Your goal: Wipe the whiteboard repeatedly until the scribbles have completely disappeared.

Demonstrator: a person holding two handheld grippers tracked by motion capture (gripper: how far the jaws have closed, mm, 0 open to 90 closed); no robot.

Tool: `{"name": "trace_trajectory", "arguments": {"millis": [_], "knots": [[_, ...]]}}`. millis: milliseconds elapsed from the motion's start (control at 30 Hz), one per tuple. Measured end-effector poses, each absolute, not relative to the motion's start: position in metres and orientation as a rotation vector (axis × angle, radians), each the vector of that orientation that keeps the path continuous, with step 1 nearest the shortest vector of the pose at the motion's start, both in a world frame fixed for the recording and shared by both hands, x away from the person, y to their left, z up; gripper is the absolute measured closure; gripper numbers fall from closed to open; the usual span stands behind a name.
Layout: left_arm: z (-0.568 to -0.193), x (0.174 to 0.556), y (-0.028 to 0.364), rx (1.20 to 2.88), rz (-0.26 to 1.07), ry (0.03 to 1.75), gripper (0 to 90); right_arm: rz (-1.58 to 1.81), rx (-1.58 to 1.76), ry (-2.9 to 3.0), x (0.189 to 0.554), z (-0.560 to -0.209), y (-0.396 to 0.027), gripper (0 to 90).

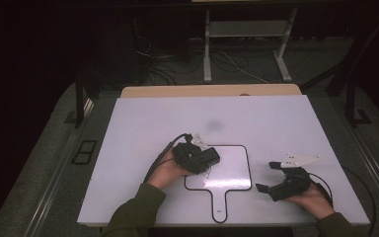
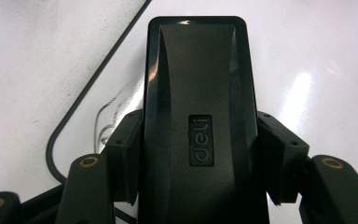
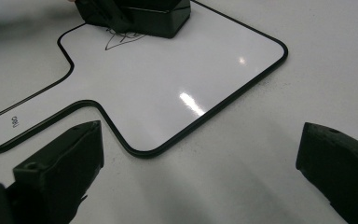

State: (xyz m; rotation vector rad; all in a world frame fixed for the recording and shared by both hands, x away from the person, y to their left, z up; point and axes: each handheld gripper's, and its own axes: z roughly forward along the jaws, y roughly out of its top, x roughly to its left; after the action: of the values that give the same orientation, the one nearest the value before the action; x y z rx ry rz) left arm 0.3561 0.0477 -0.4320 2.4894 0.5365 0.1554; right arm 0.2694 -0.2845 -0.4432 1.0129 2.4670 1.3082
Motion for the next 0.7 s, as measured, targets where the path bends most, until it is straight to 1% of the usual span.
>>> {"name": "trace_trajectory", "arguments": {"millis": [700], "knots": [[-0.431, 0.338, 0.04, 2.511, 0.143, 0.479, 39.7, 1.309, 1.015, 2.463, 0.27, -0.443, -0.285, 0.0]]}}
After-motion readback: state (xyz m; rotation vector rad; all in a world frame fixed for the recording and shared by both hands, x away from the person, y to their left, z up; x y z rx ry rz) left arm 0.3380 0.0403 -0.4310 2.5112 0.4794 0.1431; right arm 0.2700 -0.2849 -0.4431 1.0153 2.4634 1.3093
